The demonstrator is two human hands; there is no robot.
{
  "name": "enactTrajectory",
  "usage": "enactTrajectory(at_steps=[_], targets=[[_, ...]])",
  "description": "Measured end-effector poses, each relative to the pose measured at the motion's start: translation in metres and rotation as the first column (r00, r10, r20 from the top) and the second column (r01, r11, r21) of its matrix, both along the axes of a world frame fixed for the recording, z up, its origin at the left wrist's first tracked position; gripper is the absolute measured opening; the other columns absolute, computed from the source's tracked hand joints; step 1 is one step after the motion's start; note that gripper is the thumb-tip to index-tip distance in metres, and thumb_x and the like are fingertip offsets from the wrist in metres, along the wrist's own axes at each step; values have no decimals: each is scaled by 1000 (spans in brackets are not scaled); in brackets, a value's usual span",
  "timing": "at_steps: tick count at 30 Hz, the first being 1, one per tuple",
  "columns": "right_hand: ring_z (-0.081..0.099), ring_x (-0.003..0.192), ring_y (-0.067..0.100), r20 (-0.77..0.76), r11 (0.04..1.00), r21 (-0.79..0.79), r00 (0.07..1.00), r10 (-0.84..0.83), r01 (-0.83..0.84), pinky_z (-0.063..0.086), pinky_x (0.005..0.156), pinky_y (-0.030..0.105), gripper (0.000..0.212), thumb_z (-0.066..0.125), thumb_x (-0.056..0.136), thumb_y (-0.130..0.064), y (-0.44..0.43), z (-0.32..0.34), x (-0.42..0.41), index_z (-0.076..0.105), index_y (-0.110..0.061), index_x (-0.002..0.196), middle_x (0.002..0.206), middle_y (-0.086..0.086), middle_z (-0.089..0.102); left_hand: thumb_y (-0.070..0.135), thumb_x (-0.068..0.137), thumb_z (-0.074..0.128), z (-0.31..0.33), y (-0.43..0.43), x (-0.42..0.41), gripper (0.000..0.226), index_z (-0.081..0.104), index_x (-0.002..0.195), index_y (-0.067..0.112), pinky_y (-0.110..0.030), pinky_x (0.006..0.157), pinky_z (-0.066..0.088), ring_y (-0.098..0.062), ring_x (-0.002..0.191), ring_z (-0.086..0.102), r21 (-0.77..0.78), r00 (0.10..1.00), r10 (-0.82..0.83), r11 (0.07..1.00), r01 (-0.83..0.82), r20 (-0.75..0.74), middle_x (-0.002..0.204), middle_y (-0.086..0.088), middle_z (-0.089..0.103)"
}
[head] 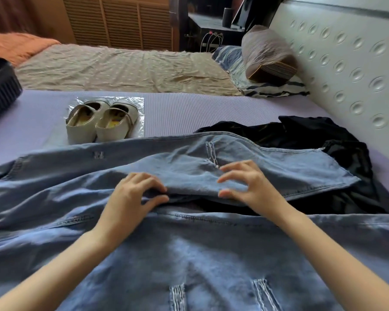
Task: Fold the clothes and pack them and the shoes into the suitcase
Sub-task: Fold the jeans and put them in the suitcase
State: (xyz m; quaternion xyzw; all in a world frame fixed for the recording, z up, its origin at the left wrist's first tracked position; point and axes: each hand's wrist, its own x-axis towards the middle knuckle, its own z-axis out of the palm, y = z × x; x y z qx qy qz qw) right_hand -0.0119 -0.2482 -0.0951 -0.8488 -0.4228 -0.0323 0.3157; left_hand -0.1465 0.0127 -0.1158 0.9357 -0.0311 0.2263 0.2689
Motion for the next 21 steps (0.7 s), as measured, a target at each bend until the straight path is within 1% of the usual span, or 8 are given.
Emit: enactTrajectory(at_steps=[3,7,10,12,14,16,19,21], targets=[[42,112,13,180,989,-146,983,29,-2,42,97,39,32,76,70,-41,-18,-13,-6,71,-26,97,120,-7,59,50,75,61,-9,2,-13,28,72,82,25,-31,87,46,-14,94,55,95,1000,12,995,-11,-8,98,10,61],[40,118,15,201,987,-157,980,-2,35,40,99,37,45,84,66,-27,-32,-10,-9,55,-29,100,130,-3,47,27,65,84,-11,4,-12,18,74,80,25,-32,74,50,-16,80,55,112,997,63,992,-56,-55,90,7,60],[45,112,17,356,980,-195,934,35,37,41,97,34,27,84,66,-22,-34,-10,-11,63,-24,84,117,0,58,17,68,82,-7,8,-14,14,74,78,24,-25,72,46,-14,77,56,40,994,101,994,-100,-30,85,10,59],[51,100,15,436,992,-102,900,-27,79,41,89,31,8,76,73,-22,-35,-6,-10,69,-19,75,101,-2,65,18,74,77,0,8,-17,8,74,78,24,-24,76,44,-11,82,59,-66,996,93,993,-94,-11,87,13,60],[54,94,12,370,987,48,915,-160,153,41,85,30,9,68,79,-25,-37,4,-9,71,-18,75,91,-8,67,24,77,72,8,8,-21,3,72,79,26,-26,81,46,-7,87,62,-209,998,62,976,-63,-9,91,15,63],[53,97,10,272,978,116,941,-200,174,39,87,29,12,66,83,-26,-41,11,-10,73,-17,78,92,-12,67,33,78,66,12,10,-26,6,70,80,29,-28,86,48,-3,91,63,-302,999,-7,953,-4,-35,93,15,66],[51,99,7,142,998,-54,990,-6,14,41,88,26,14,67,84,-27,-45,9,-13,75,-16,80,95,-8,70,64,79,56,7,15,-35,29,70,81,39,-30,90,47,4,95,62,-293,973,-131,954,71,-191,98,23,67],[49,106,2,-2,990,-139,1000,-2,2,40,91,22,19,66,86,-34,-48,4,-16,76,-19,82,102,-8,69,81,74,36,4,13,-38,47,68,88,48,-26,95,44,8,103,58,-217,962,-117,974,62,-247,106,31,63]])
